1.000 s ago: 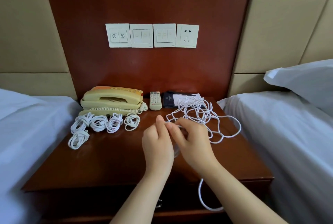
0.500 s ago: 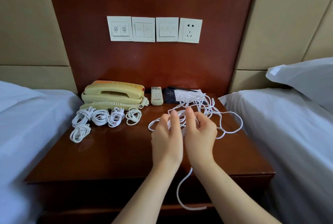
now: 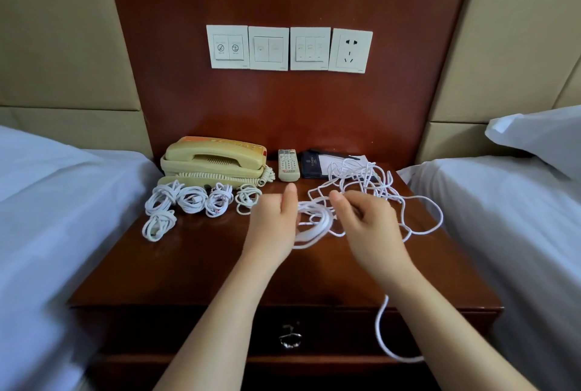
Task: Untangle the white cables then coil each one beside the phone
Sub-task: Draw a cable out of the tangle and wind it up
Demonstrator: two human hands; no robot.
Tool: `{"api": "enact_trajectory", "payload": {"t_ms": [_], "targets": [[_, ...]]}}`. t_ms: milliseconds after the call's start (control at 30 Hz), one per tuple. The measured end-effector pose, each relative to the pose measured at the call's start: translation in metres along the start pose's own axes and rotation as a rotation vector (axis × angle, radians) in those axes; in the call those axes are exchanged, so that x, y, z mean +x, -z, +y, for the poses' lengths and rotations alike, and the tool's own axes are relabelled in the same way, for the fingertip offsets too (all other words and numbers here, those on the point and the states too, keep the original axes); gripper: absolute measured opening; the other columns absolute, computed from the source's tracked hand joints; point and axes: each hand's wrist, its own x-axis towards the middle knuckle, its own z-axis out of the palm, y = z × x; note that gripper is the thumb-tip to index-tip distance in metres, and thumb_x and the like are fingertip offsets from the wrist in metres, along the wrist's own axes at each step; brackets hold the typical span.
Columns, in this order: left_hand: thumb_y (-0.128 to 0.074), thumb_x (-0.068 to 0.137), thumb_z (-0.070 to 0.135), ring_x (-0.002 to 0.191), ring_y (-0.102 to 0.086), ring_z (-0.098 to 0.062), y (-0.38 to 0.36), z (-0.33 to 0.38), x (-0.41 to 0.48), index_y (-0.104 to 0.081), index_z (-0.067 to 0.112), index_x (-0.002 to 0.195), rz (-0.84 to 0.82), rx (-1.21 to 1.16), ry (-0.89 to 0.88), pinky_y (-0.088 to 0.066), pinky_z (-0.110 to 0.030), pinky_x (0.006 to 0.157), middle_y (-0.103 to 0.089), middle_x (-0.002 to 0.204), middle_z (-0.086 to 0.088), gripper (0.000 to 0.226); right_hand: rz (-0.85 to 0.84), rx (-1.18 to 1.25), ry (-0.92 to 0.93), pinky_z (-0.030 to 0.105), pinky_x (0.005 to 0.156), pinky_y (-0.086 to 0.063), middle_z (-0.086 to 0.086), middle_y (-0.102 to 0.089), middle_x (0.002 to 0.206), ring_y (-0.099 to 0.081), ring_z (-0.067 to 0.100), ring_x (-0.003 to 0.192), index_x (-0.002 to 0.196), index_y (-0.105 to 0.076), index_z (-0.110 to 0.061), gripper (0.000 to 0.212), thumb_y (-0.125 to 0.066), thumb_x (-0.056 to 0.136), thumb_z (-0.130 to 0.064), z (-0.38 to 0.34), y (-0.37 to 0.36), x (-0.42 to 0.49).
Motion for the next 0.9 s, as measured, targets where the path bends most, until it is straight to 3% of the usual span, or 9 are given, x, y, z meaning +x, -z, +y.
{"api": "enact_trajectory", "payload": {"t_ms": [133, 333, 400, 467, 533, 600, 700, 800, 900], "targets": [[-0.037, 0.101, 0.030, 0.036, -0.039, -0.002, -0.007, 0.008, -0.009, -0.043, 0.015, 0.046, -0.178, -0.128, -0.080, -0.033, -0.019, 0.045, -0.041, 0.035, 0.008, 0.057, 0.015, 0.035, -0.029, 0.026, 0.049, -0.019, -0.009, -0.026, 0.045, -0.023, 0.007, 0.048, 0.051, -0.030, -0.019, 0.050, -0.051, 0.097, -0.021, 0.011, 0.009, 0.004], [-0.035, 0.102, 0.021, 0.034, -0.033, -0.002, -0.007, 0.015, -0.014, -0.036, 0.009, 0.044, -0.096, -0.403, -0.073, -0.030, -0.011, 0.044, -0.035, 0.033, 0.009, 0.059, -0.172, 0.176, -0.075, 0.029, 0.053, -0.023, 0.004, -0.034, 0.054, -0.027, 0.008, 0.053, 0.061, -0.045, 0.009, 0.048, -0.044, 0.100, -0.020, 0.009, -0.001, -0.001], [-0.038, 0.101, 0.028, 0.041, -0.038, -0.009, -0.005, 0.012, -0.010, -0.043, 0.002, 0.050, -0.026, -0.474, -0.001, -0.033, -0.015, 0.048, -0.039, 0.039, 0.003, 0.057, -0.227, 0.106, -0.052, 0.024, 0.051, -0.024, -0.005, -0.038, 0.049, -0.029, 0.004, 0.049, 0.059, -0.051, -0.001, 0.043, -0.046, 0.099, -0.016, 0.004, -0.003, -0.005], [-0.042, 0.098, 0.037, 0.053, -0.043, -0.018, -0.003, 0.008, -0.005, -0.055, -0.002, 0.066, 0.081, -0.520, 0.100, -0.035, -0.021, 0.052, -0.044, 0.053, -0.010, 0.052, -0.323, -0.017, -0.013, 0.019, 0.050, -0.029, -0.009, -0.043, 0.046, -0.036, 0.005, 0.046, 0.056, -0.046, -0.018, 0.041, -0.047, 0.097, -0.018, -0.002, -0.006, -0.010], [-0.045, 0.097, 0.040, 0.056, -0.040, -0.020, 0.000, 0.003, 0.000, -0.058, 0.002, 0.074, 0.185, -0.534, 0.180, -0.036, -0.020, 0.044, -0.042, 0.059, -0.010, 0.047, -0.434, -0.182, 0.046, 0.027, 0.058, -0.038, -0.006, -0.044, 0.053, -0.042, 0.008, 0.054, 0.062, -0.041, -0.020, 0.037, -0.045, 0.098, -0.026, -0.009, -0.012, -0.018], [-0.048, 0.095, 0.042, 0.056, -0.036, -0.019, 0.005, -0.002, 0.004, -0.051, 0.006, 0.068, 0.248, -0.478, 0.213, -0.038, -0.022, 0.045, -0.035, 0.056, -0.008, 0.045, -0.482, -0.329, 0.114, 0.037, 0.064, -0.040, -0.004, -0.042, 0.062, -0.047, 0.023, 0.067, 0.070, -0.037, -0.021, 0.032, -0.040, 0.099, -0.033, -0.017, -0.016, -0.024], [-0.053, 0.093, 0.036, 0.049, -0.031, -0.016, 0.012, -0.010, 0.007, -0.035, 0.011, 0.051, 0.312, -0.340, 0.165, -0.036, -0.030, 0.056, -0.029, 0.046, 0.001, 0.053, -0.511, -0.500, 0.232, 0.036, 0.059, -0.036, 0.000, -0.046, 0.073, -0.052, 0.032, 0.075, 0.081, -0.034, -0.022, 0.025, -0.032, 0.101, -0.037, -0.025, -0.018, -0.028], [-0.053, 0.094, 0.023, 0.039, -0.026, -0.011, 0.017, -0.015, 0.010, -0.027, 0.012, 0.044, 0.332, -0.111, 0.040, -0.024, -0.022, 0.046, -0.023, 0.039, 0.003, 0.057, -0.465, -0.550, 0.397, 0.030, 0.045, -0.028, 0.000, -0.052, 0.063, -0.054, 0.030, 0.056, 0.074, -0.035, -0.021, 0.029, -0.029, 0.096, -0.039, -0.026, -0.021, -0.030], [-0.051, 0.093, 0.019, 0.041, -0.026, -0.015, 0.017, -0.017, 0.010, -0.024, 0.012, 0.045, 0.270, 0.044, -0.065, -0.020, -0.027, 0.046, -0.020, 0.037, 0.004, 0.055, -0.276, -0.535, 0.476, 0.030, 0.035, -0.035, -0.002, -0.053, 0.054, -0.051, 0.026, 0.043, 0.065, -0.048, -0.019, 0.032, -0.038, 0.090, -0.036, -0.021, -0.018, -0.025]]}}
